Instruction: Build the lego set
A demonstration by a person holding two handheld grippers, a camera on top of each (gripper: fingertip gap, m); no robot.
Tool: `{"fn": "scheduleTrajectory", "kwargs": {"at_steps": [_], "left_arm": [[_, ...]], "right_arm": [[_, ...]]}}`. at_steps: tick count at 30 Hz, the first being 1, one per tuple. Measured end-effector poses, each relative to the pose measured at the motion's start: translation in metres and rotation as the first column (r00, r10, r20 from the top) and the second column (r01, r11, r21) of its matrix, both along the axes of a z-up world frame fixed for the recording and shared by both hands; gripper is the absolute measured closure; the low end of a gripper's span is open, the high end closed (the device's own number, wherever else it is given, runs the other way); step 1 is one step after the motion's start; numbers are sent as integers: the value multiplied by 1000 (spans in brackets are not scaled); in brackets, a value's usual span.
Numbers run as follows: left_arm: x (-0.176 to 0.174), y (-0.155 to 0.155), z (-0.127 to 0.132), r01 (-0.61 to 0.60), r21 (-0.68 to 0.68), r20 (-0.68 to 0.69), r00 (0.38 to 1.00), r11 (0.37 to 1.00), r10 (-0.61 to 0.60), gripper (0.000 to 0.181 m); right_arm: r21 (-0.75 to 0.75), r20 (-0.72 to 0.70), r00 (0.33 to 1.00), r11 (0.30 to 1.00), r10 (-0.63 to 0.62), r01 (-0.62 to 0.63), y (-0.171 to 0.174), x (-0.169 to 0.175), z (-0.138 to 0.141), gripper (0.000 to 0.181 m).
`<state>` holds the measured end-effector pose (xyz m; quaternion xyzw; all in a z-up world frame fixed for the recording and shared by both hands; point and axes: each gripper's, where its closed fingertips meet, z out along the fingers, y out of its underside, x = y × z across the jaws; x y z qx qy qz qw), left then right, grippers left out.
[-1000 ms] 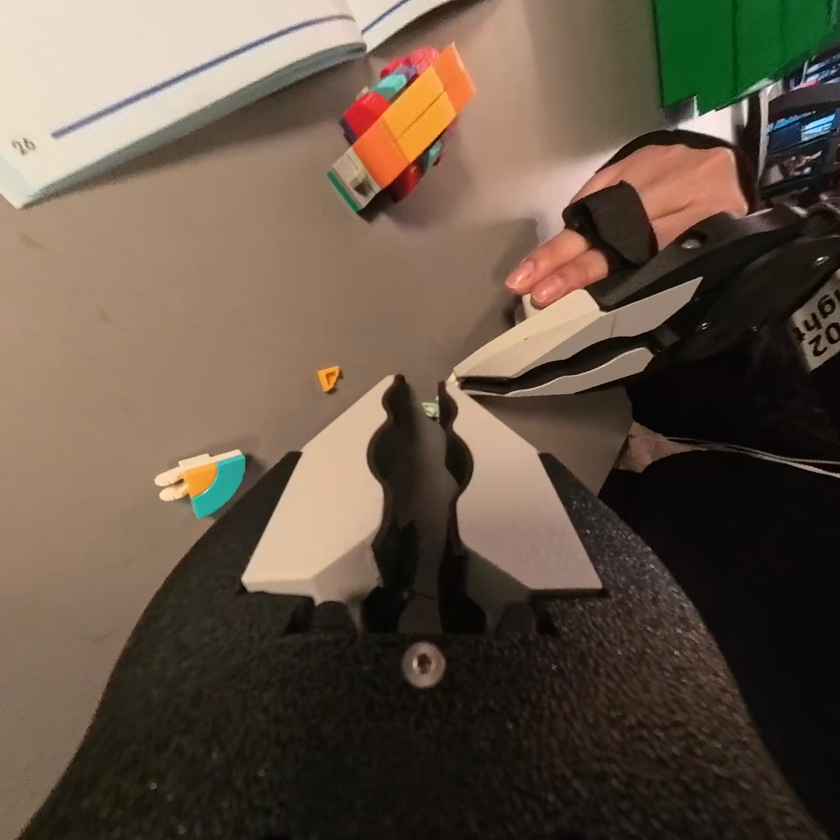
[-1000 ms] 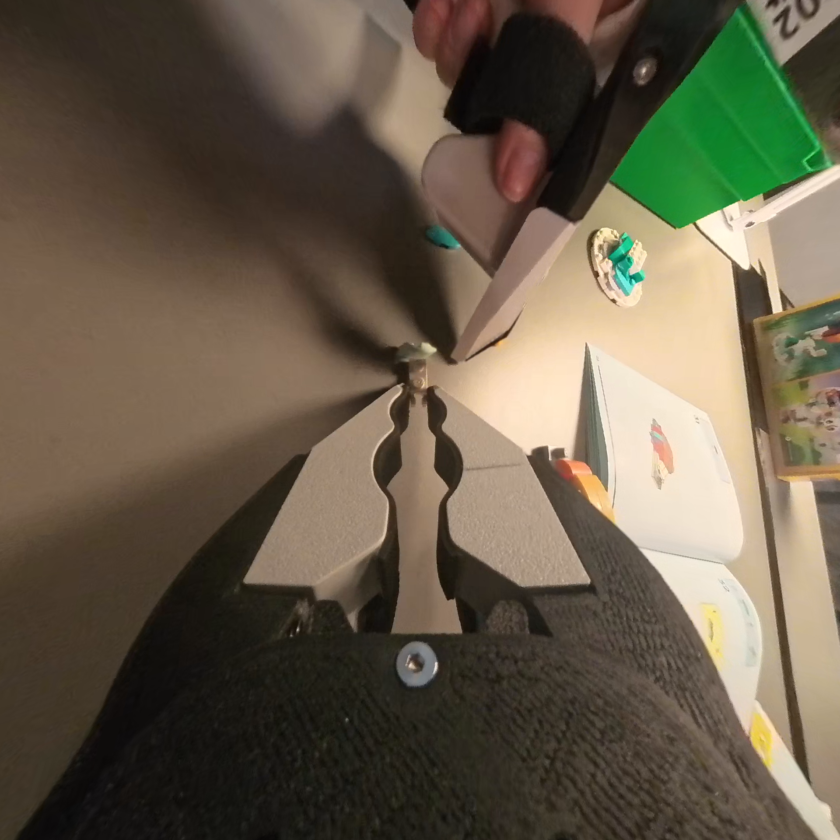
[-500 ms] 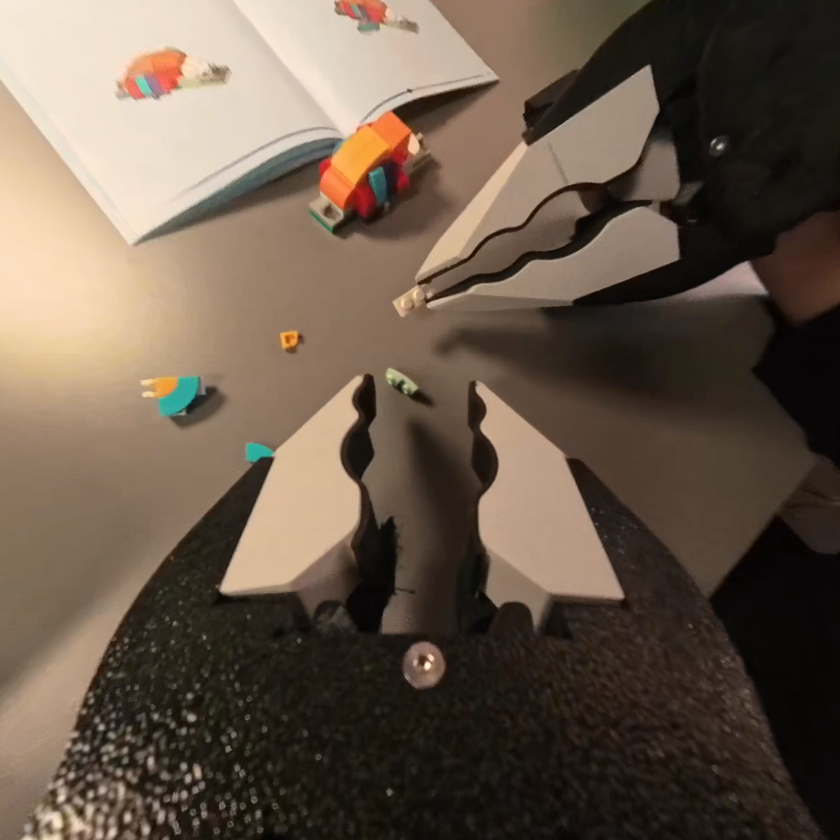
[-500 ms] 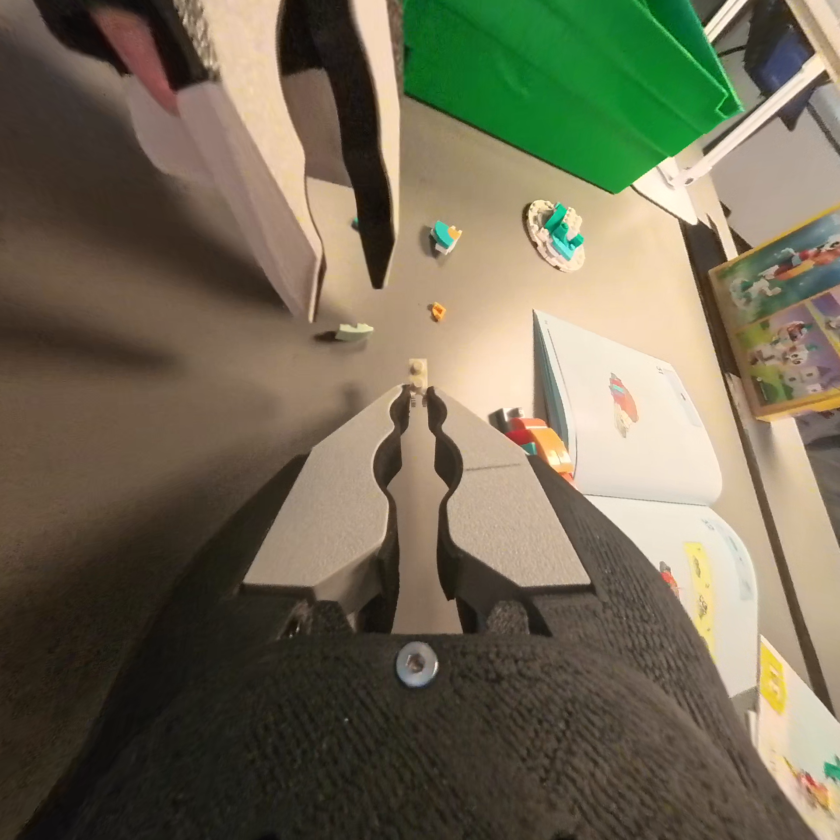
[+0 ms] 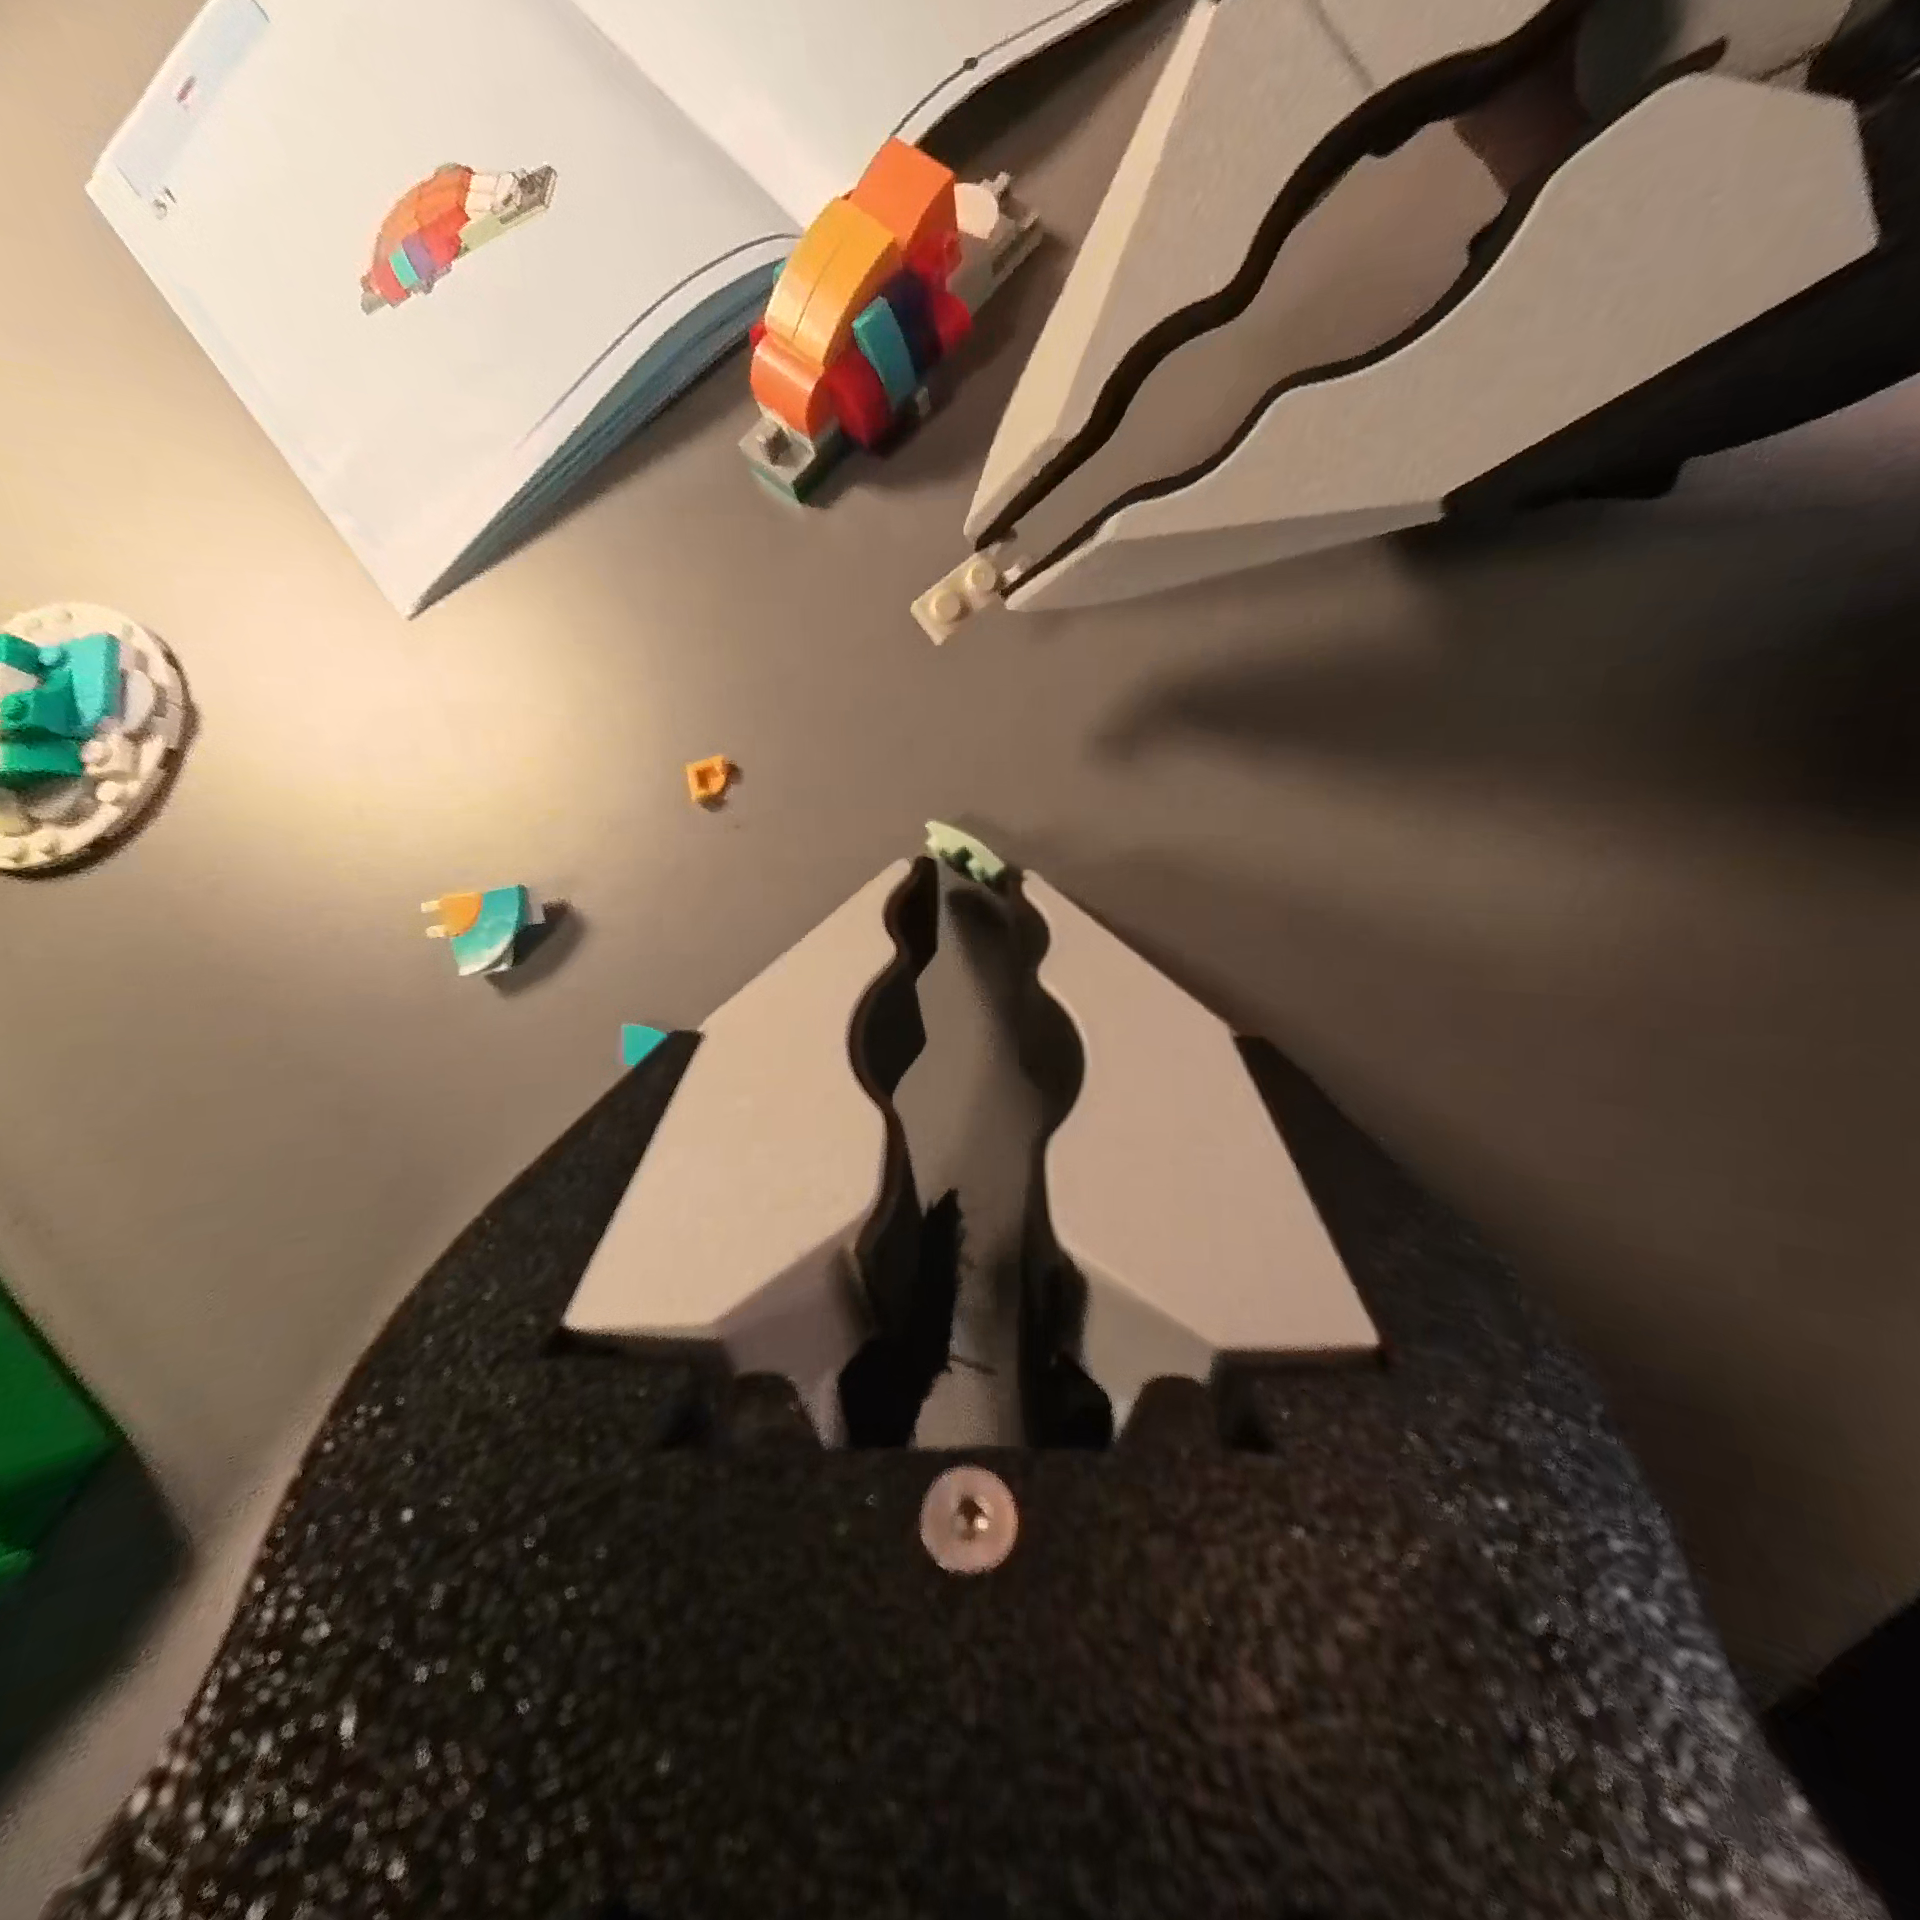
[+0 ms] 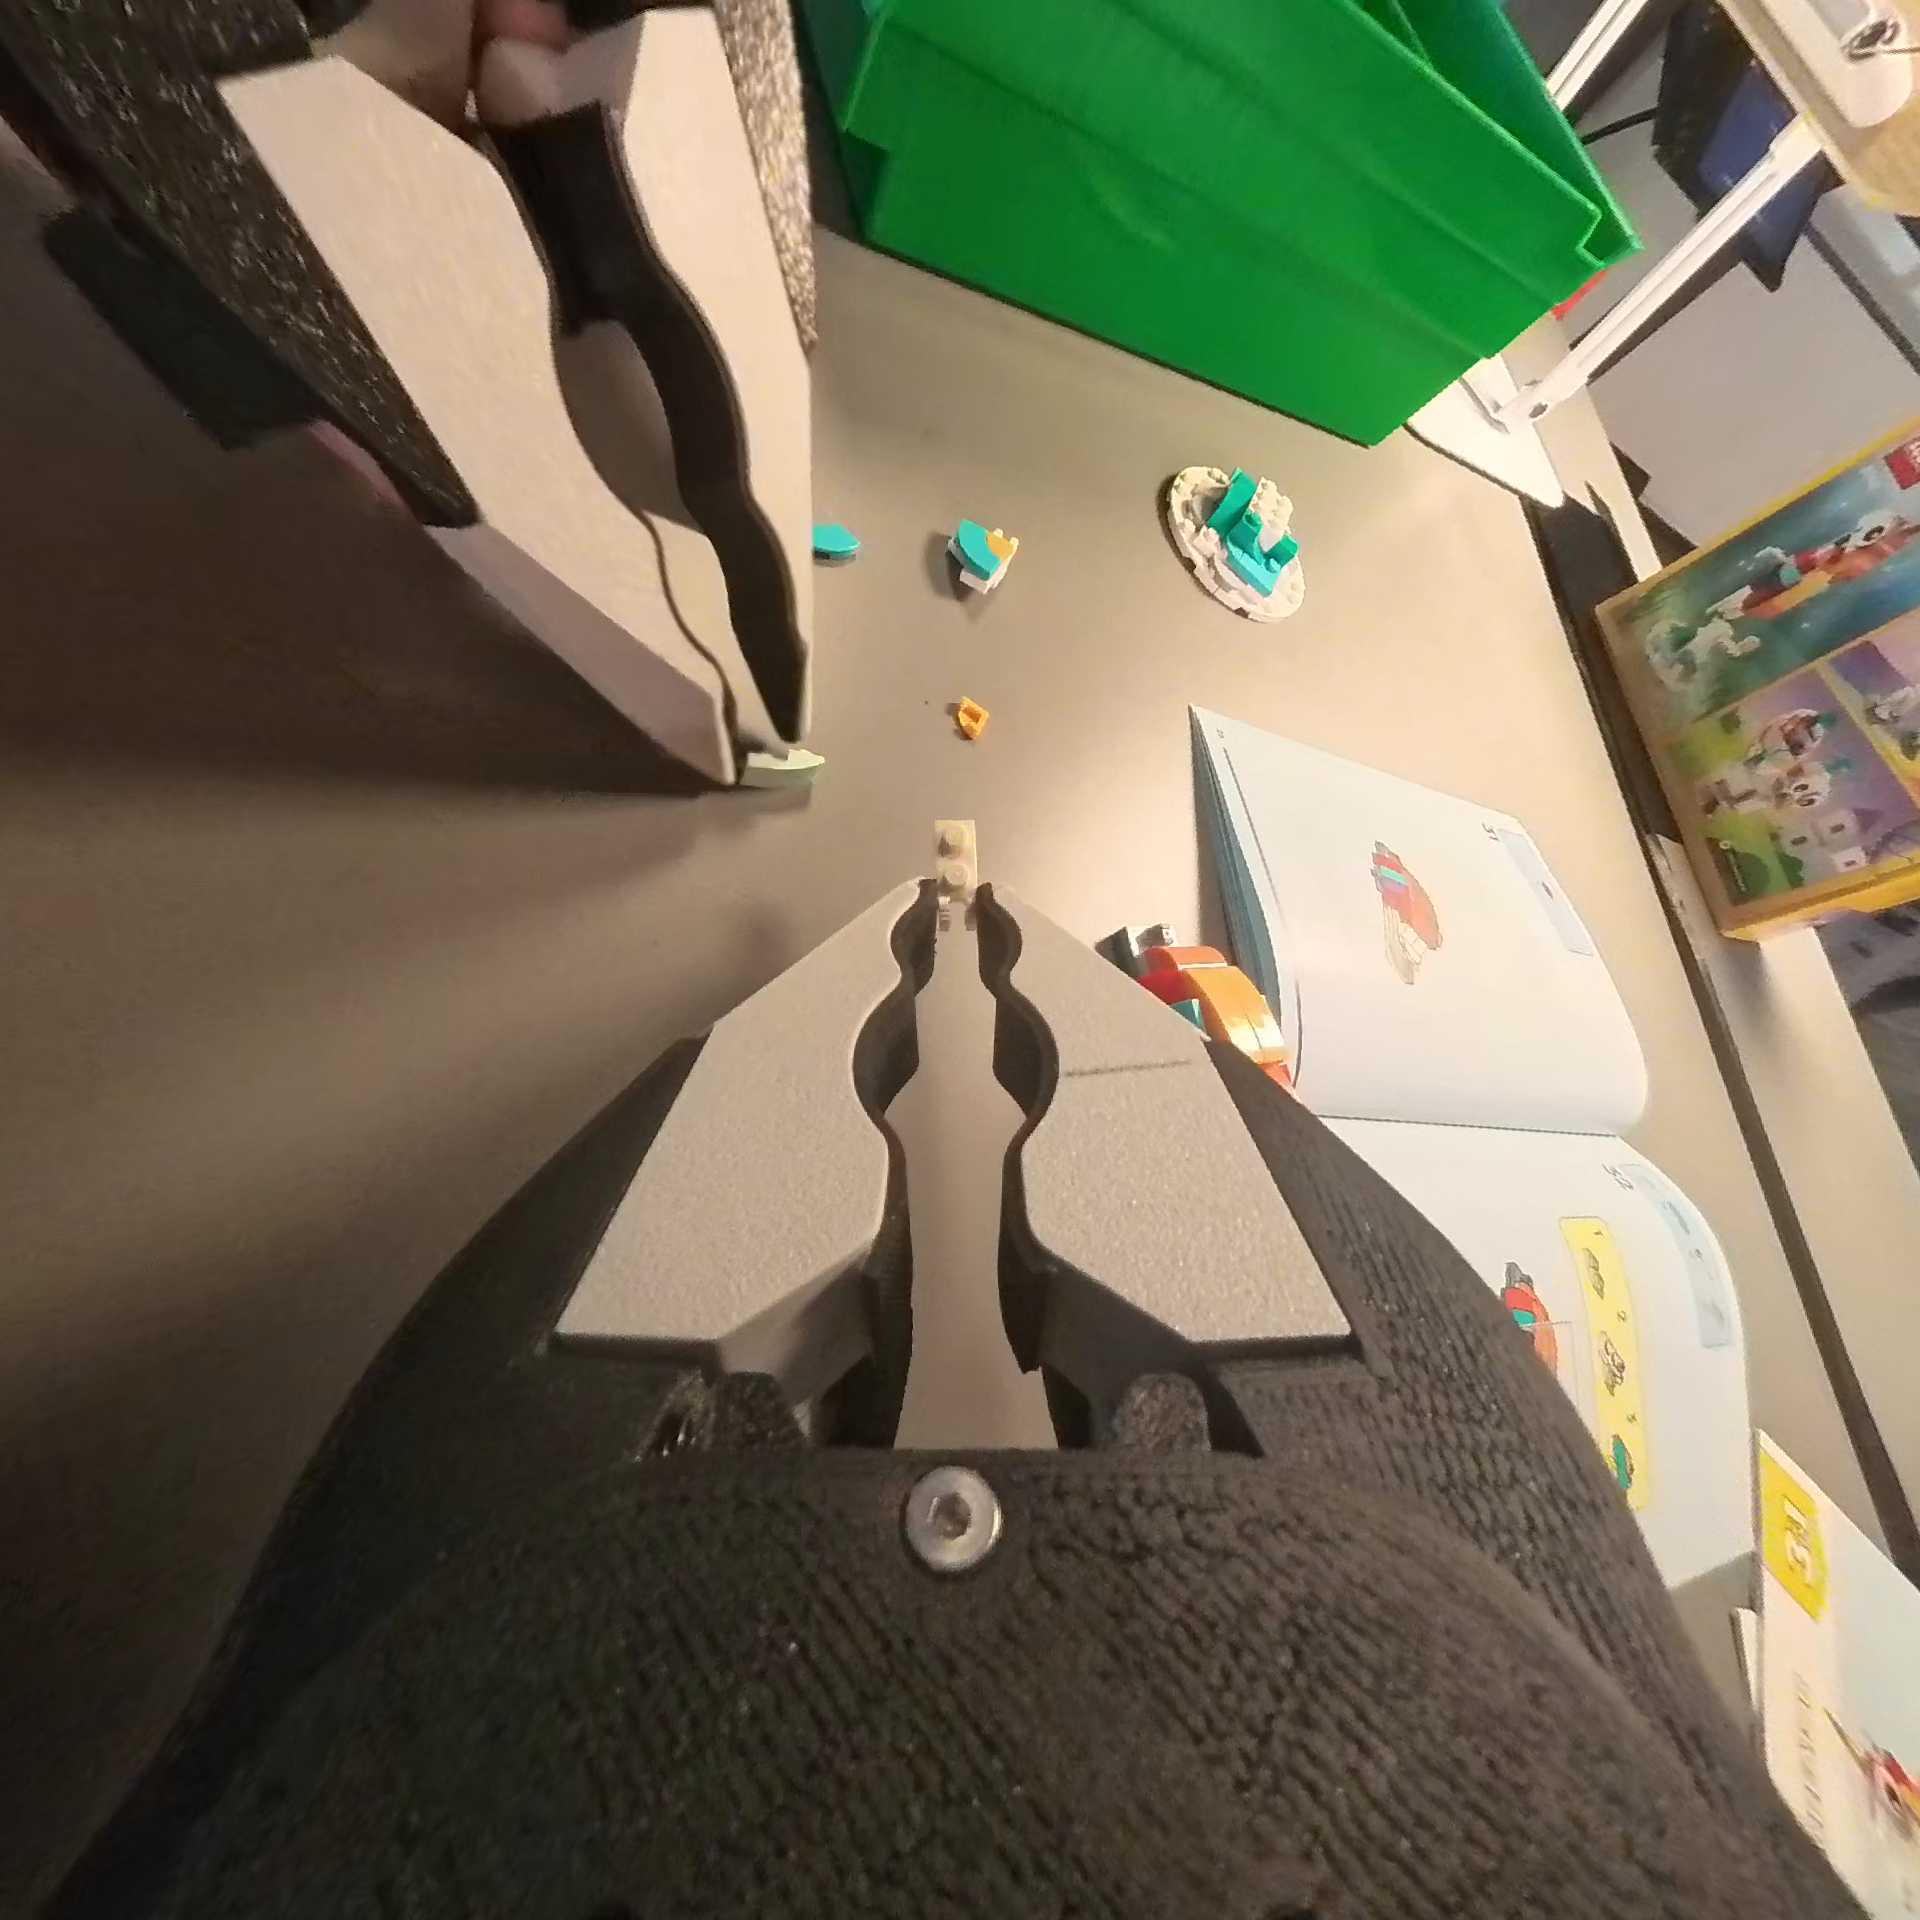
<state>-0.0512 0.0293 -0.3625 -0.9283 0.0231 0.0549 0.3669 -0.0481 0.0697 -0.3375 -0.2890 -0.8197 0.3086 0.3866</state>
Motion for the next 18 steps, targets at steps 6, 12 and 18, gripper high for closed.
{"fn": "scheduleTrajectory", "kwargs": {"at_steps": [6,12,18], "left_arm": [[-3,3,0,50,-14,-122,991,999,-51,178],[-2,5,1,162,-48,-265,949,986,-169,178],[-2,9,3,152,-53,-149,976,987,-158,167]], "right_arm": [[-7,6,1000,1000,-7,7,2,1,-1,175],[-24,10,1000,1000,-17,18,5,1,0,175],[-27,14,1000,999,-21,21,6,1,0,175]]}}
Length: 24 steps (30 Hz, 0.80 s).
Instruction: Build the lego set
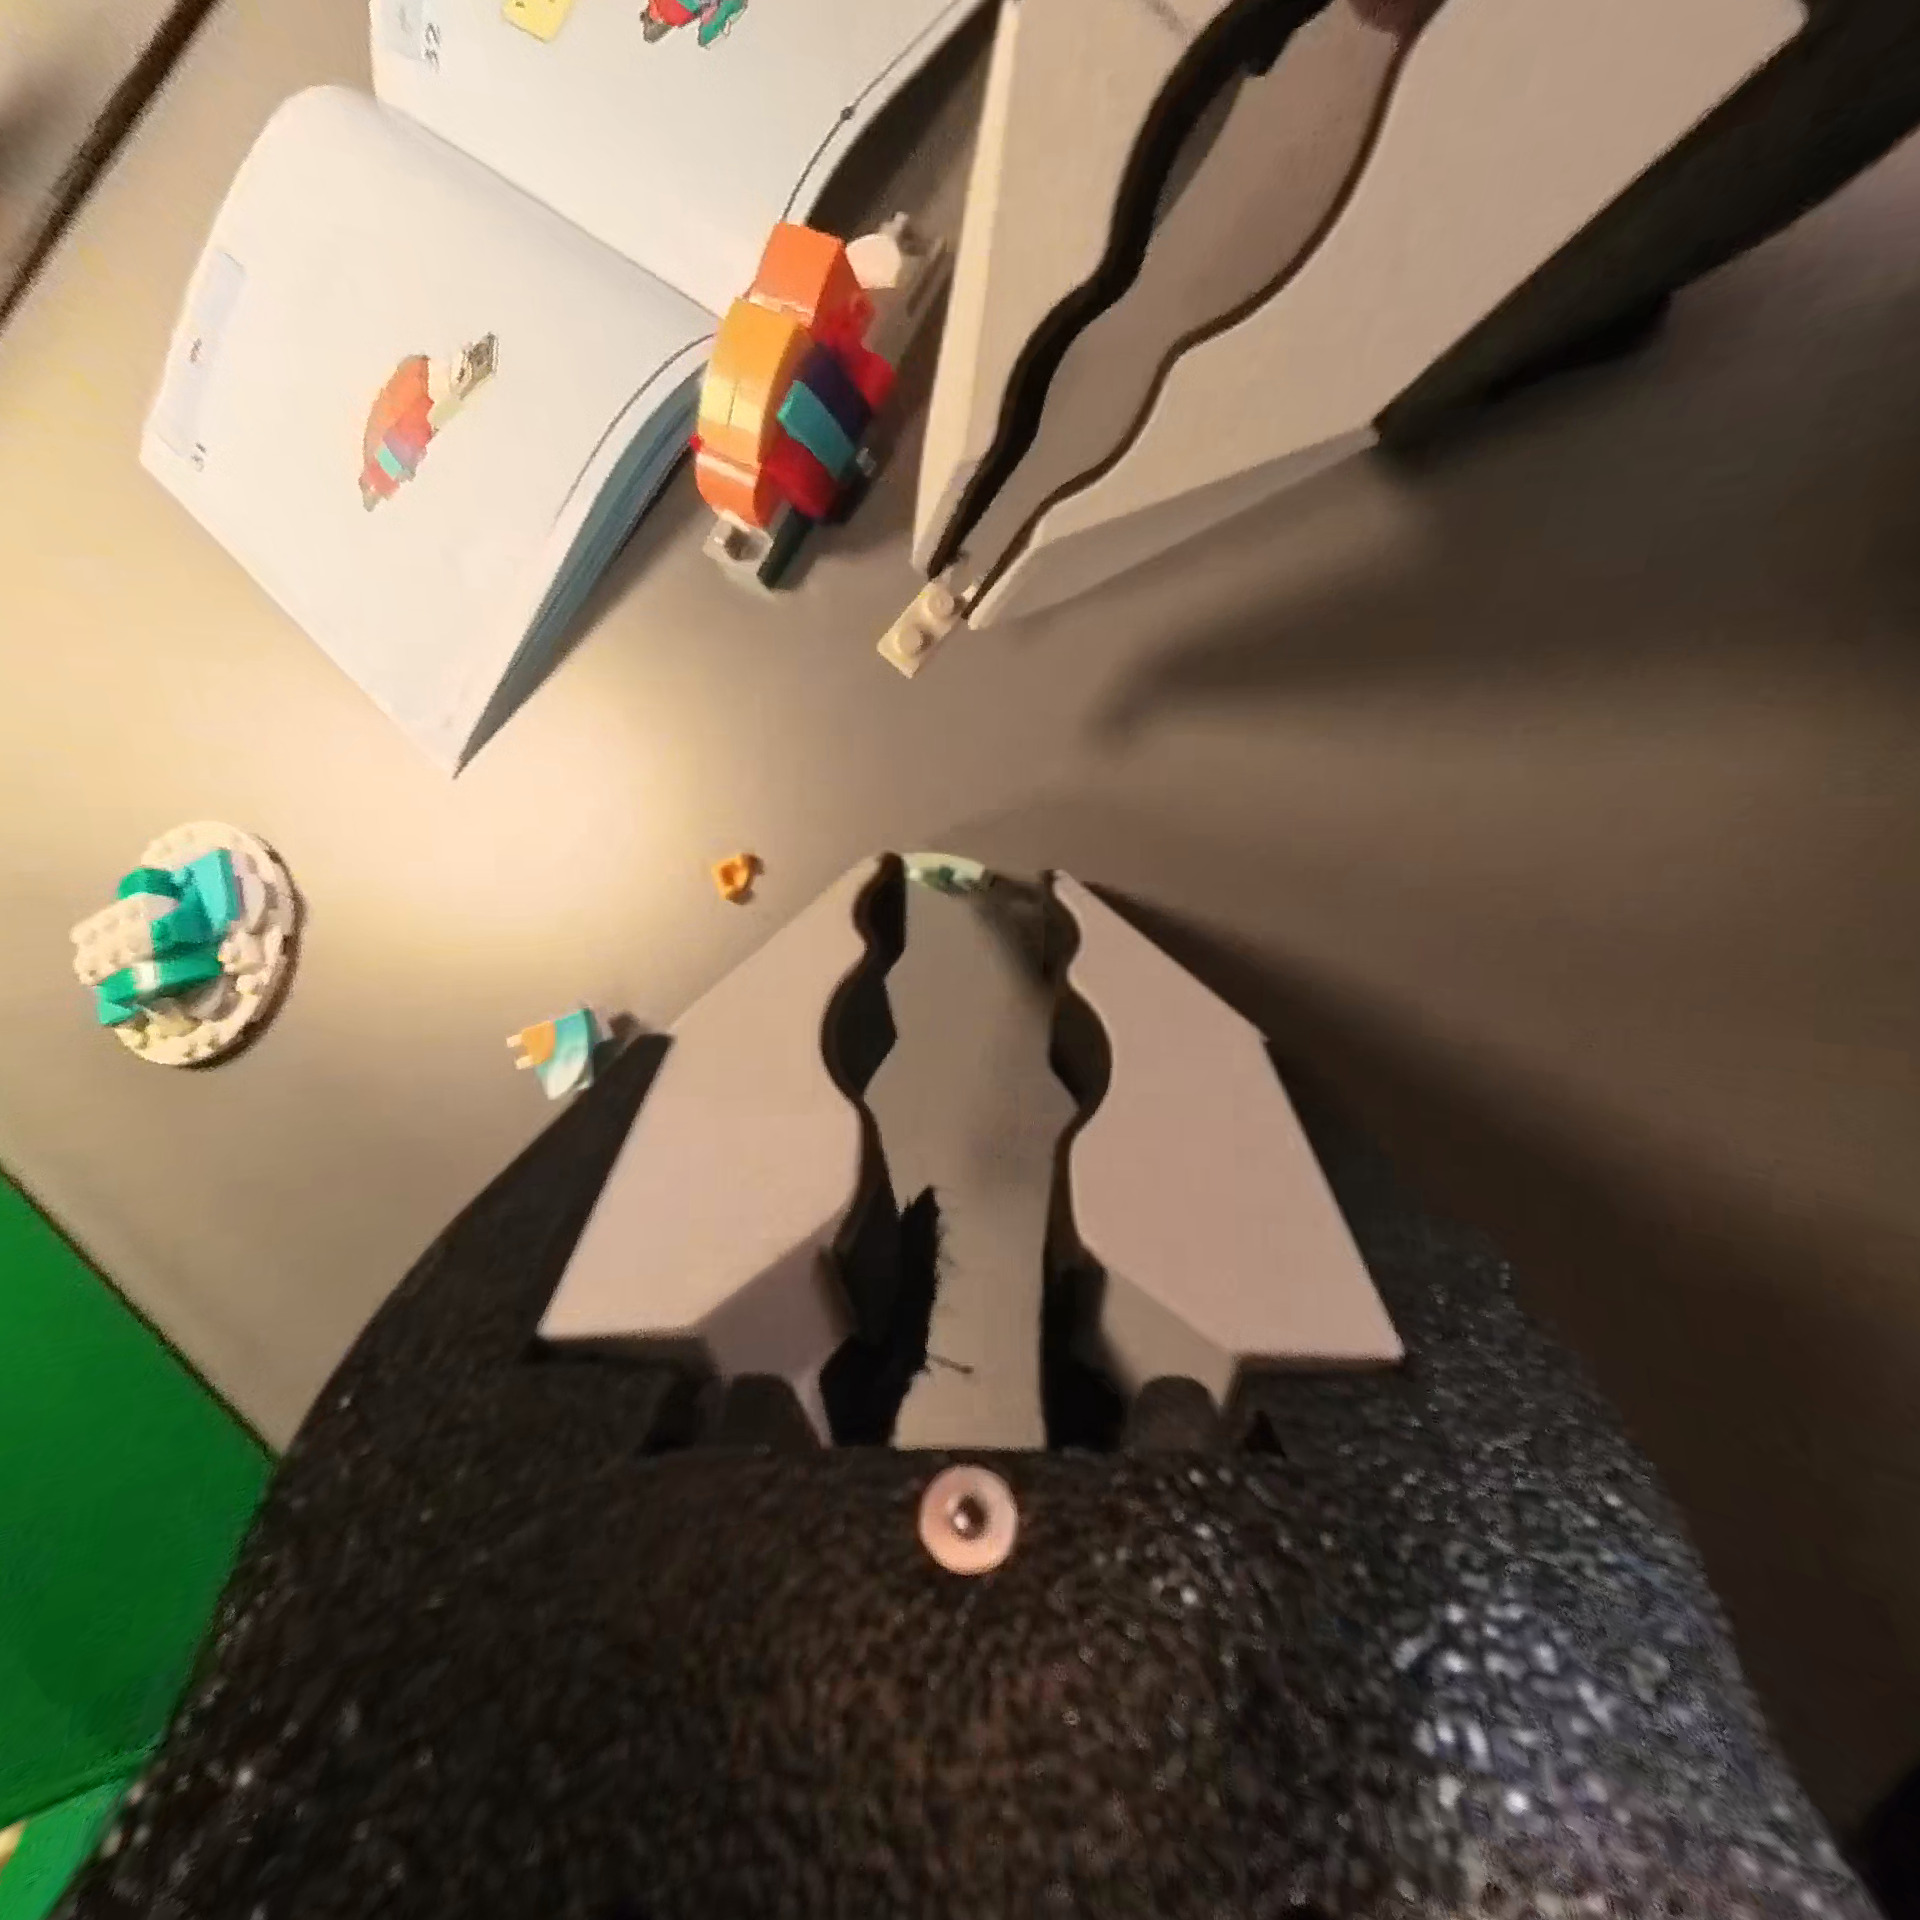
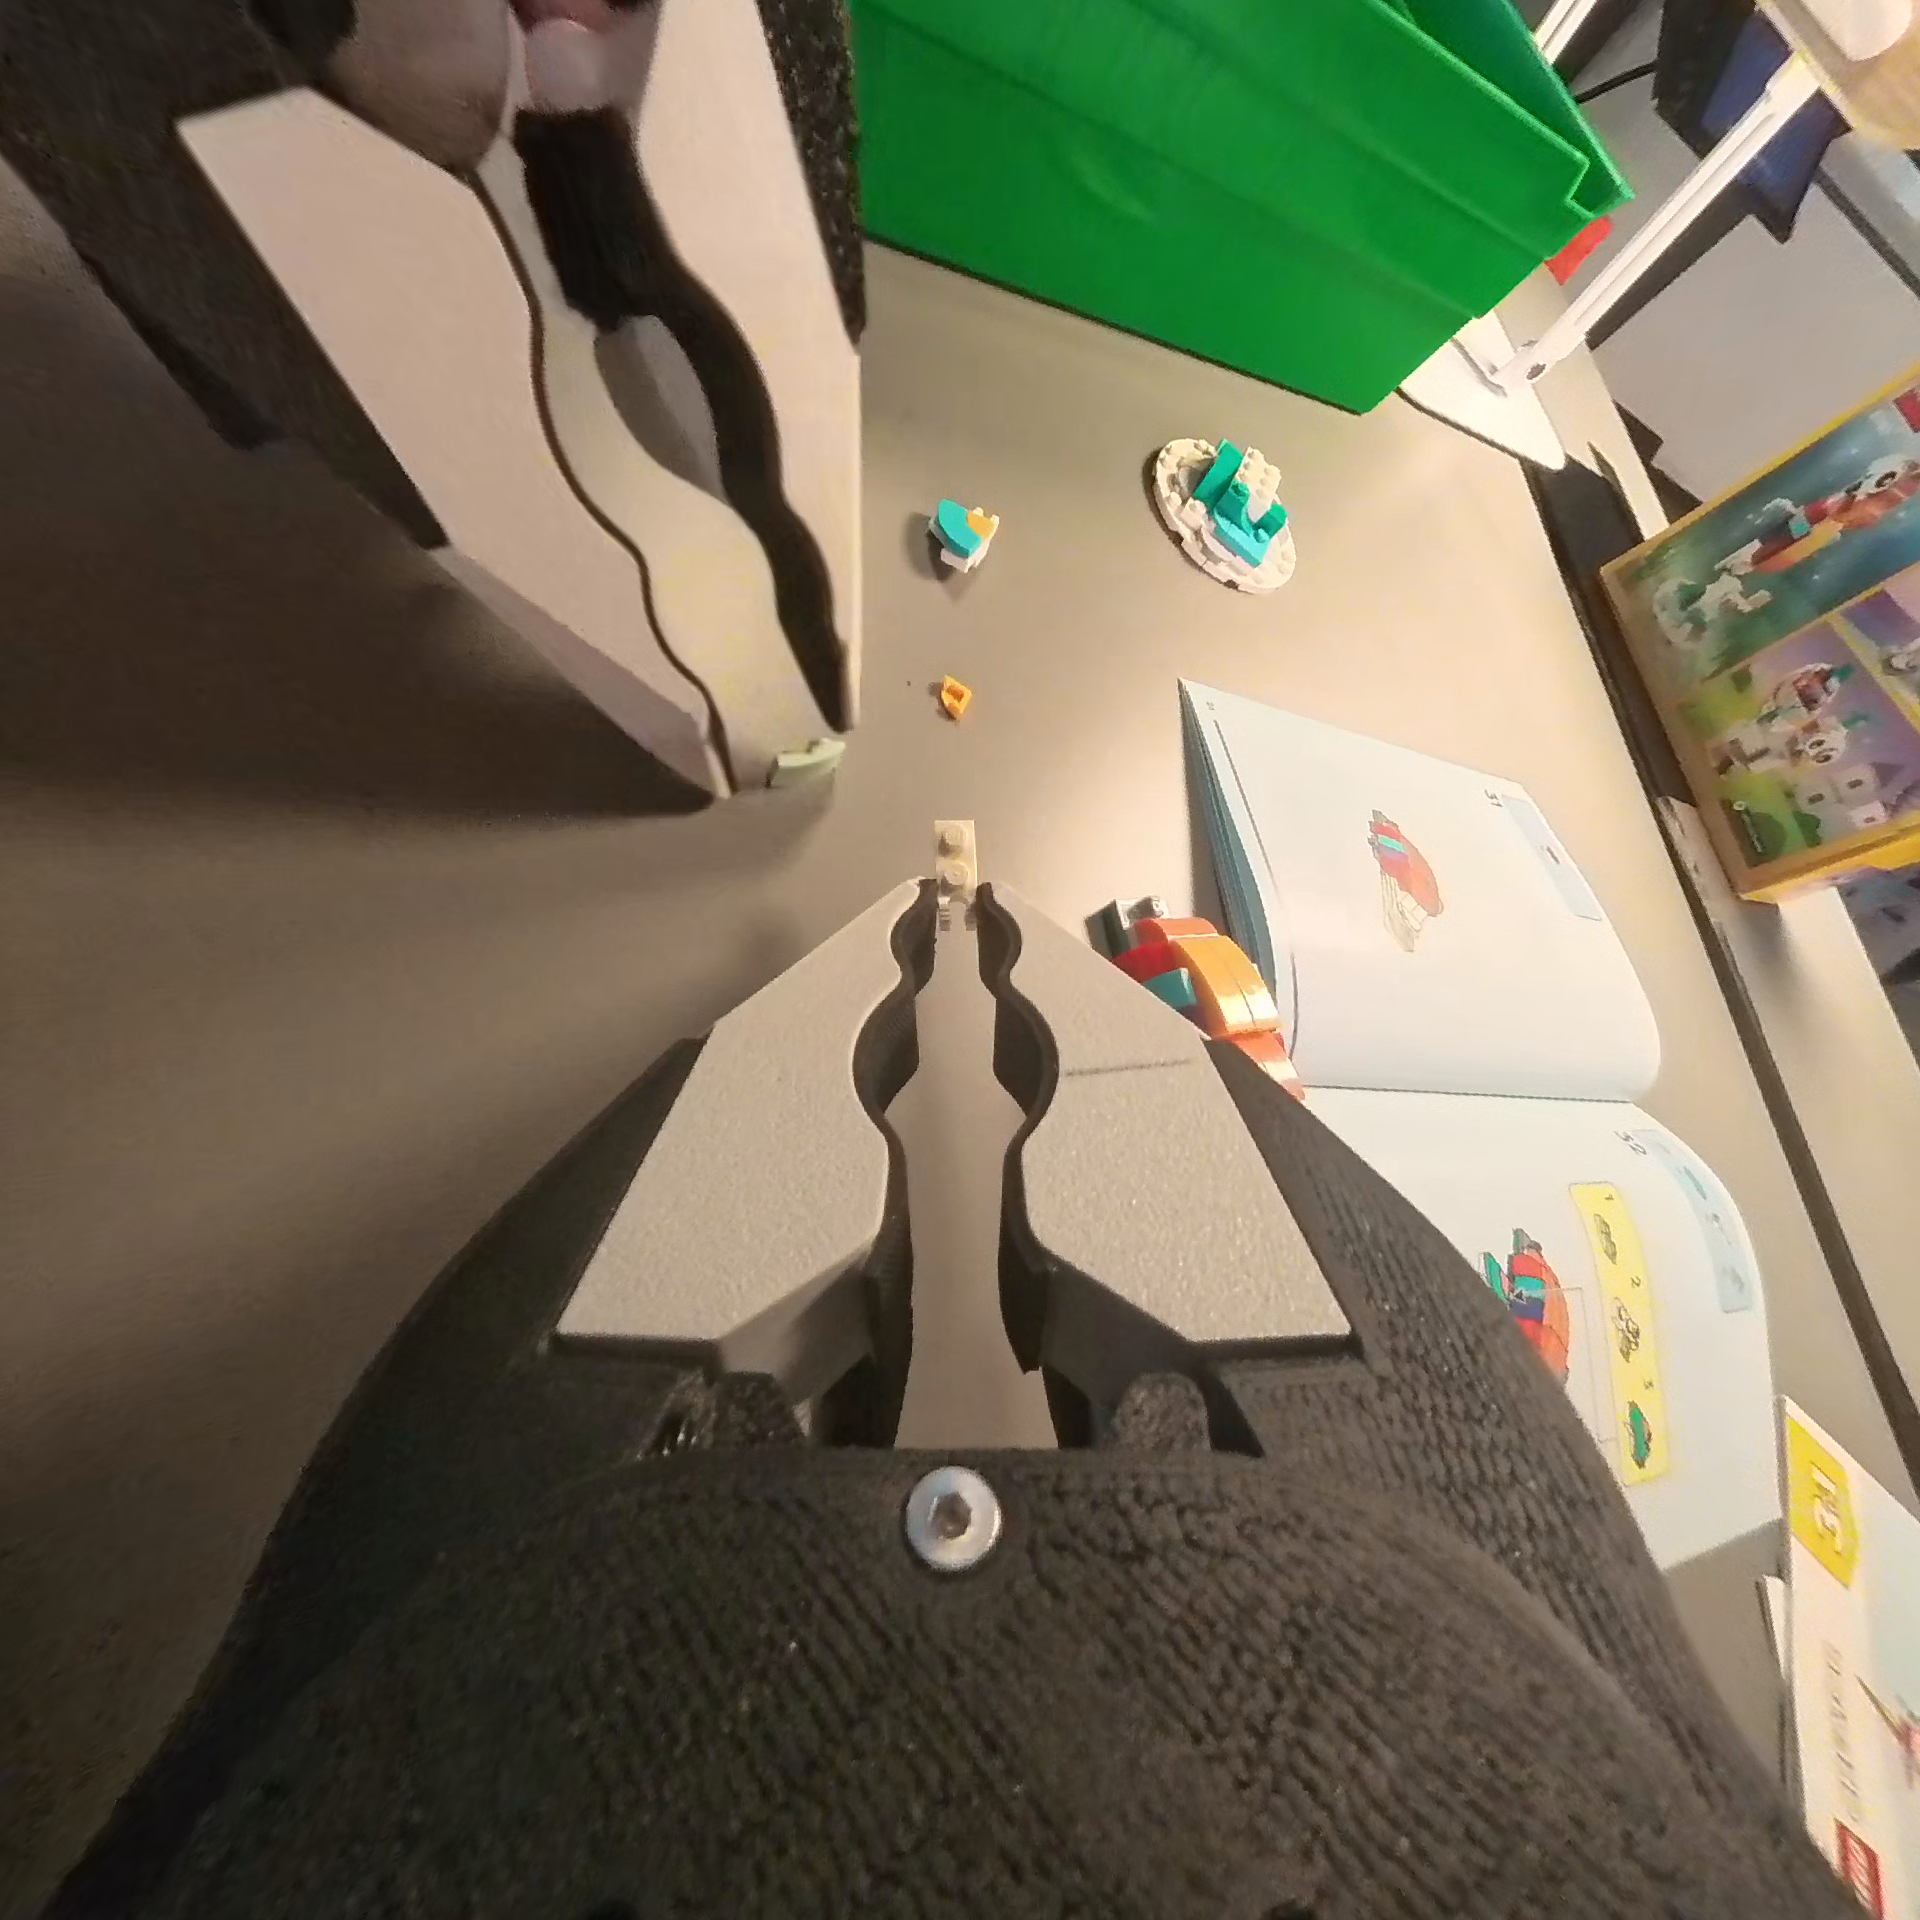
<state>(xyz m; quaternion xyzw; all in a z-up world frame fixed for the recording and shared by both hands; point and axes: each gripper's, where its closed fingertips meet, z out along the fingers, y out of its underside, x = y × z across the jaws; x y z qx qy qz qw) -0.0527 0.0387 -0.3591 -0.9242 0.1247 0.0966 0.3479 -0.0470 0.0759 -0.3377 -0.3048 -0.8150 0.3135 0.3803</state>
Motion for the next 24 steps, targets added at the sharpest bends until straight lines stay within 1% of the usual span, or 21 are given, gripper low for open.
{"fn": "scheduleTrajectory", "kwargs": {"at_steps": [2,4,8,17,22,24], "left_arm": [[1,0,-1,-17,-10,63,998,1000,17,161],[0,1,-1,-33,-5,83,996,999,34,155],[-1,1,-2,-40,1,66,997,999,40,162],[7,2,-2,-13,-14,51,999,1000,14,165],[5,-1,2,-35,-7,45,998,999,35,167],[2,-2,1,-80,-9,63,995,997,81,166]], "right_arm": [[-14,3,1000,1000,3,-3,-1,1,1,175],[-46,21,1000,999,17,-16,-4,2,1,175],[-68,75,996,997,44,-39,-12,5,-7,175],[-4,177,984,1000,30,-29,-22,7,-20,175],[-25,191,981,1000,13,-8,-19,7,-21,175],[-41,181,984,999,7,1,-16,7,-18,175]]}}
